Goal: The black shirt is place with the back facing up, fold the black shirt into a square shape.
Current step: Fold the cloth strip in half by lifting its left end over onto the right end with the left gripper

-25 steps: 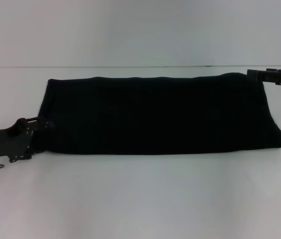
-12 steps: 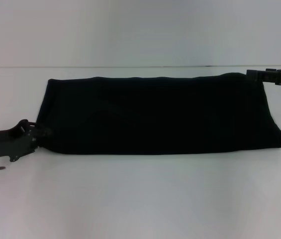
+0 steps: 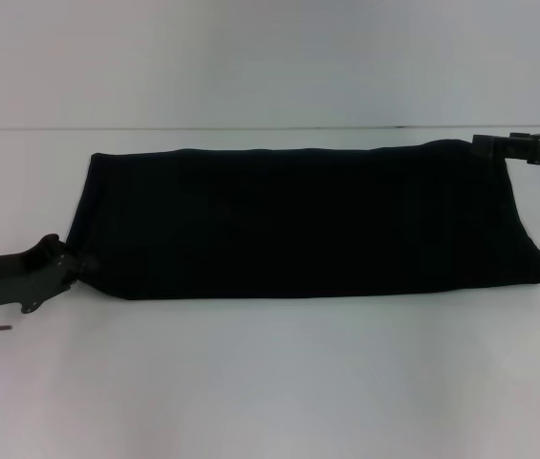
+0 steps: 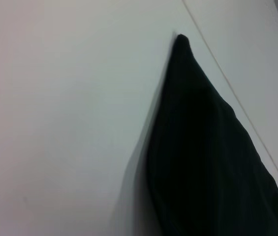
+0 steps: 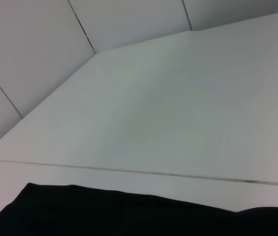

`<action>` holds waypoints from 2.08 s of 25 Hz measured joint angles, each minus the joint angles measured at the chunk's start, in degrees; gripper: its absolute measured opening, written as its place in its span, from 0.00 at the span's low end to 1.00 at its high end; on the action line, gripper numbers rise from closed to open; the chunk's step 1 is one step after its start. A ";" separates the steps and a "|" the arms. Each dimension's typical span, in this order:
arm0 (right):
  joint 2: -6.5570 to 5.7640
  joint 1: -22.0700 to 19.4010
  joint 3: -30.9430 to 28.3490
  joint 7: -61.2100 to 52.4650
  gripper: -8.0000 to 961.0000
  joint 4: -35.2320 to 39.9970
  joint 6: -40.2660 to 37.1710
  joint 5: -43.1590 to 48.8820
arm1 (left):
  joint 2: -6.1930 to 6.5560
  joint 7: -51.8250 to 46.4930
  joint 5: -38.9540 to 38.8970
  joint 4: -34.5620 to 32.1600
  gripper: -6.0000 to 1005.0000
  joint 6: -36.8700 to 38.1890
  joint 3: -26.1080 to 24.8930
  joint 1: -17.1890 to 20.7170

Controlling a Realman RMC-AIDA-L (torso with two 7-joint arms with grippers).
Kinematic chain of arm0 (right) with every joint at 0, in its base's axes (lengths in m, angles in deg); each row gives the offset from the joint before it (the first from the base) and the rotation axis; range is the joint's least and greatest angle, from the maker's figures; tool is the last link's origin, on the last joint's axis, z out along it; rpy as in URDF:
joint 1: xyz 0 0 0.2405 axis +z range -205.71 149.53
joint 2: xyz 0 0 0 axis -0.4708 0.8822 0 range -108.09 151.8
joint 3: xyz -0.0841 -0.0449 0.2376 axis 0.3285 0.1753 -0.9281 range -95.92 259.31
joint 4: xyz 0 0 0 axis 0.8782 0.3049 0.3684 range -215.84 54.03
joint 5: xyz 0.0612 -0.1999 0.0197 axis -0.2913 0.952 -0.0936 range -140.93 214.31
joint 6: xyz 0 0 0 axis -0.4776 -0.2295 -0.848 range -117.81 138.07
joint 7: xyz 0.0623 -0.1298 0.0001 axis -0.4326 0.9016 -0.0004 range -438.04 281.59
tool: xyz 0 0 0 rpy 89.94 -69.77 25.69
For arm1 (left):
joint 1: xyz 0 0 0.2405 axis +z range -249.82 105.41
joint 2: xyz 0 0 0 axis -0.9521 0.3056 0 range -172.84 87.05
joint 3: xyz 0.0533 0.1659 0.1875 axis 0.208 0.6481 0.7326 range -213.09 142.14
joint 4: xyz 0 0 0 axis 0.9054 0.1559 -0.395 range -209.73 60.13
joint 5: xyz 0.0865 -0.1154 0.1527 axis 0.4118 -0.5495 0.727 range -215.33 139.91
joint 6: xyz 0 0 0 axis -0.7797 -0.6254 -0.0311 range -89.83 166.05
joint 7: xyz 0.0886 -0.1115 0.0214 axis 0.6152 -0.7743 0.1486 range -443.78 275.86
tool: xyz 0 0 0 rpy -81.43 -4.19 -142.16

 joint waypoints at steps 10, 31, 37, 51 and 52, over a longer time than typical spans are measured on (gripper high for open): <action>0.44 0.39 -0.39 -0.27 0.86 -0.61 2.56 -0.19 | 0.60 9.03 0.08 -3.29 0.05 5.00 -0.41 3.31; 1.47 0.43 -0.47 -1.80 0.86 -0.42 8.10 -0.37 | 5.06 12.33 -4.28 -13.22 0.10 27.46 -12.16 3.06; -0.55 -1.84 -0.75 -2.29 0.86 0.19 7.93 -0.36 | 1.89 13.86 -7.71 -5.93 0.11 28.94 -6.31 -12.25; -2.93 -6.68 -0.30 -2.33 0.86 3.70 5.13 0.76 | -10.34 45.39 -20.29 29.43 0.15 -9.97 -3.67 -23.87; -2.97 -6.60 -0.26 -2.37 0.86 3.53 4.68 1.20 | -10.37 47.66 -20.73 30.45 0.15 -9.02 -5.55 -22.93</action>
